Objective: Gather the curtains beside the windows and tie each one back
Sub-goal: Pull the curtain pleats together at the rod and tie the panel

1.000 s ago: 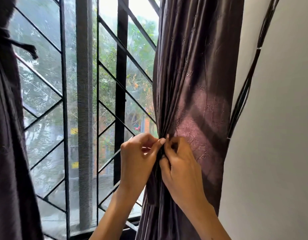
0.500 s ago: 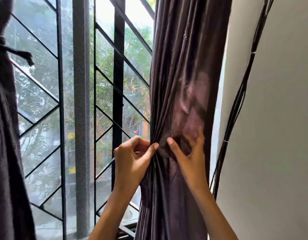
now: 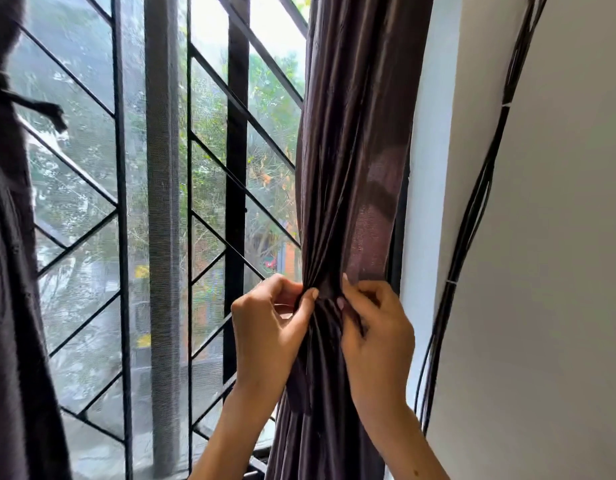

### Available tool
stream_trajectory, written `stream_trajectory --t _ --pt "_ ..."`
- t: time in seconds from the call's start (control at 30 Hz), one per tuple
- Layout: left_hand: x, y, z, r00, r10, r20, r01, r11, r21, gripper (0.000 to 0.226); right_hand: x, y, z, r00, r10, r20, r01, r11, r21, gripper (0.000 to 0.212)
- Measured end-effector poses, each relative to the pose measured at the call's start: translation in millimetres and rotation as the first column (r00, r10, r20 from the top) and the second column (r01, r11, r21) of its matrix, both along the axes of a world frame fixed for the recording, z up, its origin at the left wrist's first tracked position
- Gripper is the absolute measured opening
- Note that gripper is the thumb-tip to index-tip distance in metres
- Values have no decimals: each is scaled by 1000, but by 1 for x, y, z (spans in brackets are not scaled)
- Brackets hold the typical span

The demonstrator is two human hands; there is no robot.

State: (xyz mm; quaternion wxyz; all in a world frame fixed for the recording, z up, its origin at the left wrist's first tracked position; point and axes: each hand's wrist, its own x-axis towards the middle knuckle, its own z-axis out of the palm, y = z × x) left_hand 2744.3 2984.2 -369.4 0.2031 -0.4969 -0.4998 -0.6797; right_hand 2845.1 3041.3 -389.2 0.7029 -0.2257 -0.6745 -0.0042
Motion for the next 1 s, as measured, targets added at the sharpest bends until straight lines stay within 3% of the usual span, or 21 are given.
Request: stream_trajectory --t 0.13,0.33,0.47,0.57,0.67,0.73,0.8,0.87,0.9,0.93,1.0 --pt "0 -3 0 998 -60 1 60 998 3 24 4 -9 -1 974 -86 210 82 996 29 54" --pt "5 -6 2 991 -131 39 132 991 -37 19 10 -19 5 924 -136 356 113 990 86 46" --pt "8 -8 6 986 -135 96 141 989 -51 26 13 -22 -2 907 -76 414 54 996 64 29" --pt "8 -2 9 991 -79 112 86 994 -63 25 12 -14 -5 906 -30 423 21 999 28 35" --pt "4 1 9 995 -32 98 40 996 -85 24 14 -10 -3 948 264 178 -236 958 -163 30" --pt "1 1 8 993 -45 113 54 996 -78 24 16 -6 0 948 312 -65 -318 925 -206 15" --pt "-1 1 8 986 -100 130 111 991 -73 24 17 2 5 953 266 -147 -298 913 -278 43" --pt "-2 1 6 977 -157 147 169 983 -69 23 15 11 11 876 409 -255 -481 766 -426 78" --pt "-3 2 6 973 -173 155 185 980 -67 23 13 12 14 811 481 -334 -585 667 -461 85" --pt "-3 3 5 972 -177 156 189 980 -65 23 13 13 16 762 518 -389 -648 611 -454 84" --pt "-2 4 4 978 -156 138 165 985 -57 24 12 11 16 777 491 -393 -623 686 -376 65"
